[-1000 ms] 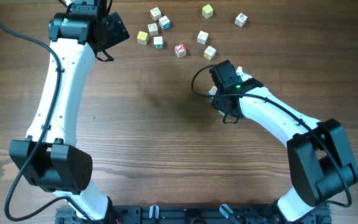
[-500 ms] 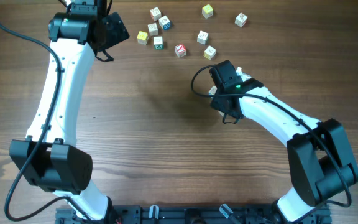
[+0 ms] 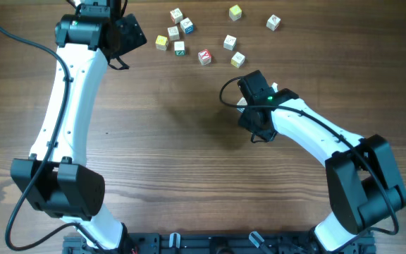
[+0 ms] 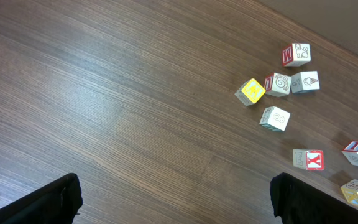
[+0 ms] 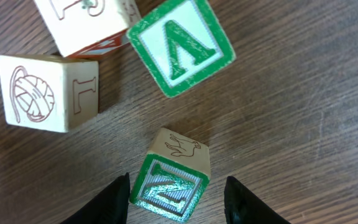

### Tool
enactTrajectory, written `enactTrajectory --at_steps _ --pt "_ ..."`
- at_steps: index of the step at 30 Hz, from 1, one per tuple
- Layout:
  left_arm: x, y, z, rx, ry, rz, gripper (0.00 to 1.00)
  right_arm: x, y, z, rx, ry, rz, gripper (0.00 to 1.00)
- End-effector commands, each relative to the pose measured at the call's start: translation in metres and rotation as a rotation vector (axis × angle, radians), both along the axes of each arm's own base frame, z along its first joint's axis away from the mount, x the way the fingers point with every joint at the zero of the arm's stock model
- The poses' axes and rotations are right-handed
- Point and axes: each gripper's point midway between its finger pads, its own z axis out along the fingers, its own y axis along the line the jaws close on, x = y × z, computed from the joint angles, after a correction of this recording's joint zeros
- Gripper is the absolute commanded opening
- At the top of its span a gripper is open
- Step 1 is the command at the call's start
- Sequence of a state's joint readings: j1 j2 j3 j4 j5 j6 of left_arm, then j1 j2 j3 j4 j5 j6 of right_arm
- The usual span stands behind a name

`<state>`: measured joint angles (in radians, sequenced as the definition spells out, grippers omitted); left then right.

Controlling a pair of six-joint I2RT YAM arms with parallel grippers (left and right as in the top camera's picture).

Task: Form a circle
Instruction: 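Lower the 'N' block onto the table just below the 'A' block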

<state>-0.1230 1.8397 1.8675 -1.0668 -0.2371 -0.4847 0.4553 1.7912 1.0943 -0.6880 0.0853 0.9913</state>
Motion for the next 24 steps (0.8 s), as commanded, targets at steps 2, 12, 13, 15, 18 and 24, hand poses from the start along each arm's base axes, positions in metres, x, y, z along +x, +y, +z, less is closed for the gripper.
enactTrajectory --at_steps 2,12,13,15,18,24 --pt "-0.0003 -0.0002 0.0159 -0.017 -0.041 0.01 1.0 -0.0048 0.0009 -0.0027 0.024 0.018 -0.084 0.49" --pt "-0.0004 -0.0002 0.0159 -0.017 -0.041 0.01 1.0 -0.0062 0.004 -0.0029 0.042 0.028 -0.084 0.47" --pt "-0.0004 -0.0002 0.0159 -0.017 -0.041 0.01 1.0 -0.0065 0.0053 -0.0029 0.049 0.03 -0.082 0.43" --pt "-0.0004 -0.0002 0.0159 -0.017 -0.041 0.01 1.0 -0.0063 0.0057 -0.0028 0.051 0.03 -0.082 0.41" --pt "-0.0004 -0.0002 0.0159 -0.017 -0.041 0.01 1.0 -0.0062 0.0058 -0.0028 0.051 0.029 -0.082 0.45" --pt "-0.0004 -0.0002 0.0159 -0.017 -0.041 0.01 1.0 -0.0061 0.0043 -0.0046 0.042 0.03 -0.084 0.58"
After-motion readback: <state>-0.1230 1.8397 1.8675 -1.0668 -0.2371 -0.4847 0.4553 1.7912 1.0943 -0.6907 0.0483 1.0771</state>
